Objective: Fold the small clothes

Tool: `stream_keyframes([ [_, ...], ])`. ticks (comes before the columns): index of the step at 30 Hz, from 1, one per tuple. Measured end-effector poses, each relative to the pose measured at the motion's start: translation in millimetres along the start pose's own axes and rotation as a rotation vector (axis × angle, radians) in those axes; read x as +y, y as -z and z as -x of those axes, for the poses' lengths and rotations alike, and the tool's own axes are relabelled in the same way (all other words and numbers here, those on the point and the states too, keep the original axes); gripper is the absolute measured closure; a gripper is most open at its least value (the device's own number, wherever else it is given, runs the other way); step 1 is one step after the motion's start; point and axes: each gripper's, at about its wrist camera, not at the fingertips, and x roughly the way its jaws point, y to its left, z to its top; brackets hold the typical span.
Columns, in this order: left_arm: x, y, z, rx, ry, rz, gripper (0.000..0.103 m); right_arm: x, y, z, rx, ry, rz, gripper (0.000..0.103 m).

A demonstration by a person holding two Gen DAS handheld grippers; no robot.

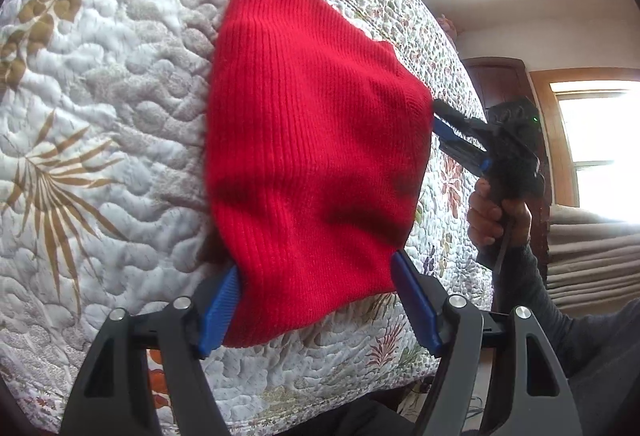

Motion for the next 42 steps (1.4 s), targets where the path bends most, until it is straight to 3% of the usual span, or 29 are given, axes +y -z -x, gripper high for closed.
stream_keyframes([
  [4,2,1,0,0.005,0.016,0.005,0.030,17,-7,15,-0.098,0.059,0.103,0.098],
  [8,7,6,-4,0.023,0.015,0.013,0.030,-6,-5,-10,-0.030,0.160,0.070,0.098],
  [10,7,8,2,0.022,0.009,0.019,0.032,-15,-3,-14,-0.014,0.151,0.034,0.094],
  [13,-5,1,27,-0.031,0.003,-0.028,0.032,-5,-4,6,-0.061,0.130,0.016,0.084],
  [16,-20,-25,56,-0.133,0.101,-0.056,0.032,10,-2,29,-0.098,0.029,-0.023,0.084],
  [20,-16,-77,45,-0.190,0.275,-0.052,0.032,19,9,-1,0.017,-0.109,-0.045,0.084],
  [22,-5,-99,23,-0.161,0.312,-0.040,0.032,9,19,-22,0.073,-0.099,-0.060,0.085],
  [23,3,-106,10,-0.139,0.325,-0.025,0.032,1,22,-27,0.079,-0.082,-0.068,0.100],
  [25,21,-113,-21,-0.075,0.300,-0.001,0.035,-20,26,-29,0.068,-0.043,-0.086,0.103],
  [28,30,-110,-41,-0.060,0.244,-0.026,0.047,-27,28,-20,0.056,0.000,-0.097,0.103],
  [29,29,-110,-37,-0.064,0.246,-0.015,0.047,-23,29,-14,0.053,0.010,-0.092,0.103],
  [30,26,-108,-30,-0.074,0.249,-0.008,0.046,-17,30,-5,0.038,0.002,-0.093,0.097],
  [33,10,-88,3,-0.123,0.301,-0.052,0.042,12,40,7,0.036,-0.061,-0.064,0.096],
  [36,5,-62,9,-0.078,0.339,-0.065,0.042,23,56,-14,0.118,-0.072,-0.042,0.096],
  [37,9,-56,4,-0.059,0.322,-0.061,0.043,19,61,-22,0.138,-0.056,-0.050,0.096],
  [38,14,-52,-4,-0.036,0.295,-0.052,0.043,11,62,-28,0.143,-0.033,-0.060,0.103],
  [39,23,-49,-15,-0.014,0.275,-0.036,0.045,3,64,-31,0.135,-0.011,-0.072,0.103],
  [41,43,-48,-34,0.009,0.267,0.002,0.061,-11,65,-35,0.130,-0.023,-0.110,0.103],
  [42,50,-48,-38,0.008,0.267,0.020,0.075,-13,66,-35,0.127,-0.016,-0.109,0.103],
])
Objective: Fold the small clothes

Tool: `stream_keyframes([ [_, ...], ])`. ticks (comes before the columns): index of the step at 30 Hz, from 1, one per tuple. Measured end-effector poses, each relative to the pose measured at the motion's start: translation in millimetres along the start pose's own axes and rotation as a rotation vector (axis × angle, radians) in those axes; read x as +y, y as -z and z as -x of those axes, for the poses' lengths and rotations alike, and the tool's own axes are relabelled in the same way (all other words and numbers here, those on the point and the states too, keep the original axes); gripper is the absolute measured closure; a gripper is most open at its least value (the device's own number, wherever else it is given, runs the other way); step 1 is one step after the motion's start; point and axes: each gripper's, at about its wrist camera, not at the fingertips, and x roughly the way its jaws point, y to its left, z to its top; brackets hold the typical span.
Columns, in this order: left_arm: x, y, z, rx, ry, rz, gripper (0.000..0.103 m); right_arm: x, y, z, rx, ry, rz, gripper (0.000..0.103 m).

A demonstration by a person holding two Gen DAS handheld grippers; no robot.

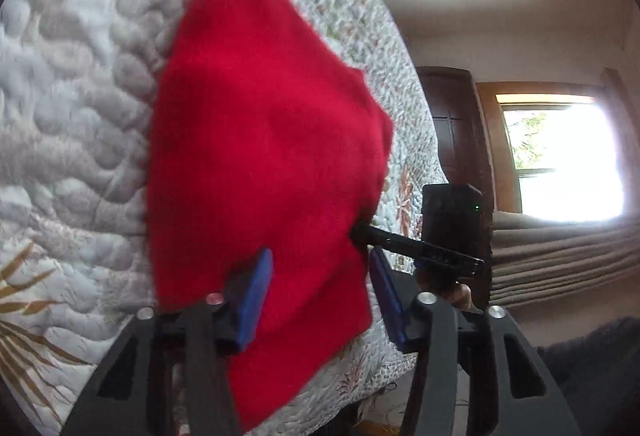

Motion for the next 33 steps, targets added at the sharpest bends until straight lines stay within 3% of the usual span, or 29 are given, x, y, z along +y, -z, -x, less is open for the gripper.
stream_keyframes([
  [2,7,1,4,-0.018,0.028,0.040,0.078,3,2,3,-0.005,0.009,-0.007,0.103],
  [3,4,3,10,-0.032,0.045,0.047,0.072,6,3,6,-0.010,0.015,-0.011,0.103],
  [4,-3,8,19,-0.052,0.065,0.044,0.059,9,8,13,-0.016,0.020,-0.011,0.103],
  [6,-17,22,37,-0.073,0.092,0.023,0.048,19,19,23,-0.022,0.009,0.004,0.095],
  [10,-12,46,40,-0.027,0.090,0.039,0.048,38,48,16,0.049,-0.016,0.042,0.095],
  [13,12,56,27,0.006,0.072,0.081,0.052,32,65,-5,0.116,0.028,0.048,0.095],
  [14,20,56,21,0.009,0.078,0.091,0.054,27,68,-10,0.122,0.069,0.053,0.103],
  [15,25,56,16,0.012,0.083,0.096,0.056,21,70,-13,0.125,0.106,0.064,0.103],
  [18,36,52,2,0.021,0.082,0.096,0.063,18,65,-12,0.117,0.115,0.044,0.103],
  [21,31,53,10,0.019,0.077,0.108,0.062,25,67,-5,0.111,0.140,0.043,0.103],
  [23,19,58,25,0.013,0.036,0.102,0.047,41,74,5,0.094,0.169,0.039,0.094],
  [25,-2,66,44,-0.028,-0.050,0.107,0.014,59,85,24,0.054,0.228,0.019,0.073],
  [27,-26,78,67,-0.069,-0.186,0.109,0.011,87,97,40,0.001,0.314,-0.003,0.028],
  [29,-62,86,85,-0.065,-0.269,0.097,0.003,122,112,61,-0.059,0.411,0.009,0.021],
  [31,-108,96,104,-0.019,-0.354,0.008,0.004,163,126,82,-0.118,0.529,0.016,0.010],
  [33,-163,107,126,-0.036,-0.458,-0.118,0.004,201,138,102,-0.190,0.569,0.016,0.009],
])
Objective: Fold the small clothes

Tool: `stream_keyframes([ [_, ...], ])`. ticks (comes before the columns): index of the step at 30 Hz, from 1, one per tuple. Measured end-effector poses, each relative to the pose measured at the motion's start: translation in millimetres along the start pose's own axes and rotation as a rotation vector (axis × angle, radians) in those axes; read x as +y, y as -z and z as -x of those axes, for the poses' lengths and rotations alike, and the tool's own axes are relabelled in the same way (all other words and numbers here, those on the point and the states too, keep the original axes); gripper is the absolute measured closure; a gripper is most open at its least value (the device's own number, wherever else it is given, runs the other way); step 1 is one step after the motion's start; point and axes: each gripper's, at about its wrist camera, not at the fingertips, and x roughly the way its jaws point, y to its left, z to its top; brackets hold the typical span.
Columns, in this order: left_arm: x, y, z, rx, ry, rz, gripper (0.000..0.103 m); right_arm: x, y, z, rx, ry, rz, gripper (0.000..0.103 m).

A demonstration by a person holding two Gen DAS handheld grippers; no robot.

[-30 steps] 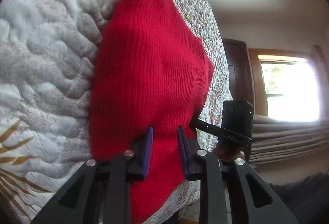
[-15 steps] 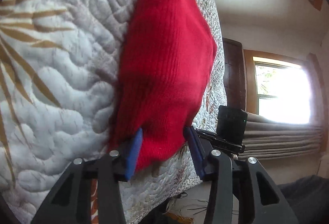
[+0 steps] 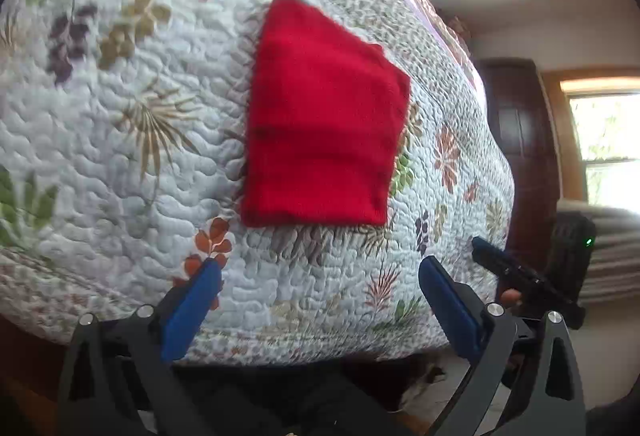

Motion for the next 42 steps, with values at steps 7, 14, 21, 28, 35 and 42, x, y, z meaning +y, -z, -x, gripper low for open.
stream_keyframes([
  [7,-71,32,117,-0.158,-0.165,-0.144,0.004,34,13,104,-0.142,0.097,0.012,0.005],
  [14,-128,64,146,-0.173,-0.126,-0.140,0.004,48,24,174,-0.207,0.132,0.077,0.004],
  [21,-163,86,163,-0.220,-0.117,-0.177,0.004,55,37,213,-0.258,0.149,0.097,0.003],
  [28,-159,98,170,-0.235,-0.125,-0.175,0.004,59,50,217,-0.254,0.160,0.092,0.003],
  [35,-152,103,175,-0.246,-0.123,-0.183,0.004,77,61,217,-0.266,0.192,0.132,0.003],
  [42,-147,104,176,-0.247,-0.124,-0.186,0.004,86,64,212,-0.254,0.206,0.136,0.005],
])
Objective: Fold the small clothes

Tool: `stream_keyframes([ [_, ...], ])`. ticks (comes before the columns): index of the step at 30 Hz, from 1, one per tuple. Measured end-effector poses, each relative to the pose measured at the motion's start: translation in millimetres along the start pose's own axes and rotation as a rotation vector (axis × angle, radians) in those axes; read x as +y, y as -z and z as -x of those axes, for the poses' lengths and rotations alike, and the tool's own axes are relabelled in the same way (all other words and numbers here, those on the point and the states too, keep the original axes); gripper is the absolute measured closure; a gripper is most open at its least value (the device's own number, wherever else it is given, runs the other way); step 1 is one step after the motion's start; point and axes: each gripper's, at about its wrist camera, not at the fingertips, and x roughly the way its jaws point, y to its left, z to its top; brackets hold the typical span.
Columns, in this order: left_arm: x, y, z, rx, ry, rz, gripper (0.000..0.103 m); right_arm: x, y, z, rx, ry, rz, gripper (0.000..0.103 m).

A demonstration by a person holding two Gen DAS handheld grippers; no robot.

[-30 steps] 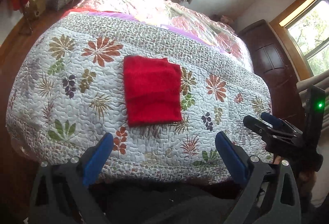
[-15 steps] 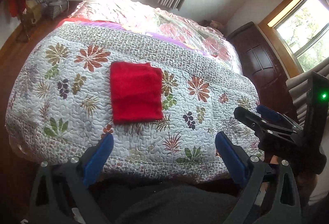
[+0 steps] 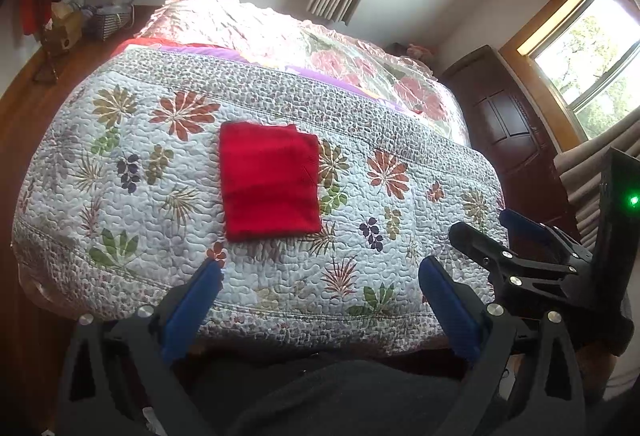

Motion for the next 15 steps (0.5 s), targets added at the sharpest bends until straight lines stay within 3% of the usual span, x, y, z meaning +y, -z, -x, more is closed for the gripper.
stream_keyframes([
  [15,9,-3,3,0.003,0.009,-0.002,0.004,12,-3,3,0.001,-0.002,0.008,0.005],
])
